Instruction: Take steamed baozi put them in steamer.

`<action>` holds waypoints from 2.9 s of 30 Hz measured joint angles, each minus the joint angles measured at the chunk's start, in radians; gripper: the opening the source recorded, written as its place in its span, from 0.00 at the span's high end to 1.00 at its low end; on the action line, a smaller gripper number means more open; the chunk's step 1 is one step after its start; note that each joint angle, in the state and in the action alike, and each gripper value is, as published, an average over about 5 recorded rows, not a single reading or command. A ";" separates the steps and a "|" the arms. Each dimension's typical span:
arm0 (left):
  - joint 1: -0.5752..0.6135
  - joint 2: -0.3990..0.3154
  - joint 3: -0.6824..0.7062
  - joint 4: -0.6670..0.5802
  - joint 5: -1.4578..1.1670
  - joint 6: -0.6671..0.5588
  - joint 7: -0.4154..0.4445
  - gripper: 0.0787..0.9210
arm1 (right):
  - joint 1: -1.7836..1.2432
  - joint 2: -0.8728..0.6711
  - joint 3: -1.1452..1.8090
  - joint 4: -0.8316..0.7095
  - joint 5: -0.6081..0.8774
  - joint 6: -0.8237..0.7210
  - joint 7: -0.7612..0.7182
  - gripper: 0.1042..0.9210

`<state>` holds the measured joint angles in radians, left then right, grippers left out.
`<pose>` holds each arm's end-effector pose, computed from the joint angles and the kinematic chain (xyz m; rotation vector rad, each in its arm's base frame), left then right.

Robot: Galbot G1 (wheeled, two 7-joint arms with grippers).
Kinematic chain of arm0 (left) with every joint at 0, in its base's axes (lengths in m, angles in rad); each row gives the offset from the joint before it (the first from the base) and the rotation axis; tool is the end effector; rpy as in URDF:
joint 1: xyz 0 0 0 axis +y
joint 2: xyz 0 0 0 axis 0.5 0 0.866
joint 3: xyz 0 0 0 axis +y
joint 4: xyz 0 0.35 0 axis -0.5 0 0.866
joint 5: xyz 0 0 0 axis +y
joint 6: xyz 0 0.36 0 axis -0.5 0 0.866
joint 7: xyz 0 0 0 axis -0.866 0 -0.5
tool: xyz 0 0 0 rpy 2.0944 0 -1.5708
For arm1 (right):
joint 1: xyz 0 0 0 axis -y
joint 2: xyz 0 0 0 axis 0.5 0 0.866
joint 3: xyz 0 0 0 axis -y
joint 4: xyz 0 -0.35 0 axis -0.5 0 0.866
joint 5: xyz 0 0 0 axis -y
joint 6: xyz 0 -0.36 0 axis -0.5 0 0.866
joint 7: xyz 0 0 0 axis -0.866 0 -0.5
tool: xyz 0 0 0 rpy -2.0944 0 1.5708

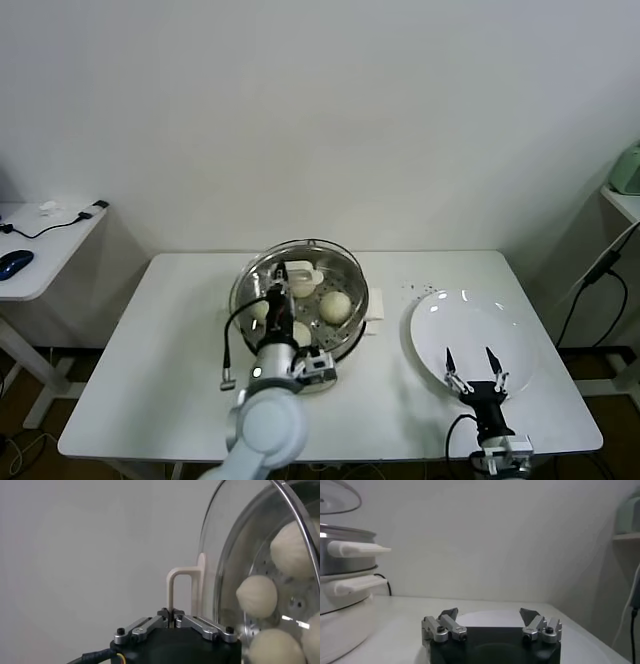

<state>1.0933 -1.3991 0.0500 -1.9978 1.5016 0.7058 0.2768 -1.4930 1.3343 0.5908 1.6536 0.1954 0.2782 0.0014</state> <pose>0.2644 -0.1409 -0.2408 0.0647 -2.3342 -2.0116 0.1912 -0.0985 -0.4301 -0.0471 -3.0677 0.0891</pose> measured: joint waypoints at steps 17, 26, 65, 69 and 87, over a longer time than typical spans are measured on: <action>-0.025 -0.054 0.026 0.135 0.058 0.011 -0.039 0.94 | 0.005 0.008 0.018 -0.011 -0.003 0.036 0.018 0.12; -0.030 -0.058 0.015 0.168 0.073 0.008 -0.055 0.94 | 0.011 0.010 0.019 -0.025 -0.008 0.047 0.019 0.12; 0.076 0.025 -0.038 -0.050 -0.232 -0.123 -0.156 0.14 | 0.021 0.013 -0.010 0.007 0.016 0.021 0.012 0.12; 0.117 0.024 -0.110 -0.094 -0.426 -0.213 -0.243 0.12 | 0.014 0.009 -0.012 0.023 0.025 0.024 0.018 0.12; 0.336 0.113 -0.610 0.014 -1.487 -0.676 -0.347 0.12 | 0.026 -0.010 -0.019 0.013 0.028 0.056 0.012 0.12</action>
<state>1.4292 -1.2864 -0.5598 -1.9835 0.0147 0.0303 -0.0703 -1.4668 1.3246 0.5717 1.6662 0.2234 0.3345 0.0135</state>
